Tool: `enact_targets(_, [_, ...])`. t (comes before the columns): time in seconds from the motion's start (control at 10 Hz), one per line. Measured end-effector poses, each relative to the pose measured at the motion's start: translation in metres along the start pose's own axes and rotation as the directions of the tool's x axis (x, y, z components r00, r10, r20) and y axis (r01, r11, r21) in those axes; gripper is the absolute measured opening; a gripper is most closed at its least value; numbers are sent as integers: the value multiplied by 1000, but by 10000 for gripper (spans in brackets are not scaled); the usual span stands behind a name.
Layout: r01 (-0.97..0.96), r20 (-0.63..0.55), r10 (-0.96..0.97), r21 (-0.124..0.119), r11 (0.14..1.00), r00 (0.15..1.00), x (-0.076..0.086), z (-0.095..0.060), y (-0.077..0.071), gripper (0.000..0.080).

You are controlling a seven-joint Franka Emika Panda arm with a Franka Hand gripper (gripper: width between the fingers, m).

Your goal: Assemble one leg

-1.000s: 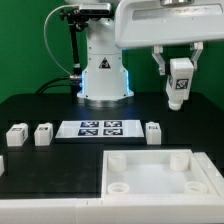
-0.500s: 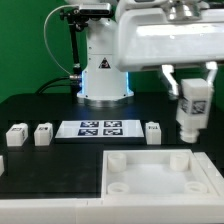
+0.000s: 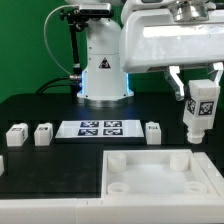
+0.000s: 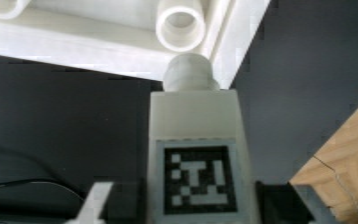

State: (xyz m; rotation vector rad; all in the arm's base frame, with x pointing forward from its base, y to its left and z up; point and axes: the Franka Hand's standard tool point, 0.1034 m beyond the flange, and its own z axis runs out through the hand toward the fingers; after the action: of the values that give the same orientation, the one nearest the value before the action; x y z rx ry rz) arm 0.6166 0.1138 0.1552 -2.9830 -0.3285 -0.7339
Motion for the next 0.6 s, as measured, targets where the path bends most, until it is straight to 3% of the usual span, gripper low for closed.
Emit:
enact_targets(0.3, [16,-64,-16,2,1000,998,8,26,9,292])
enact_targets(0.6, [-6,-64,7,12,1000,998,-9,48,4,292])
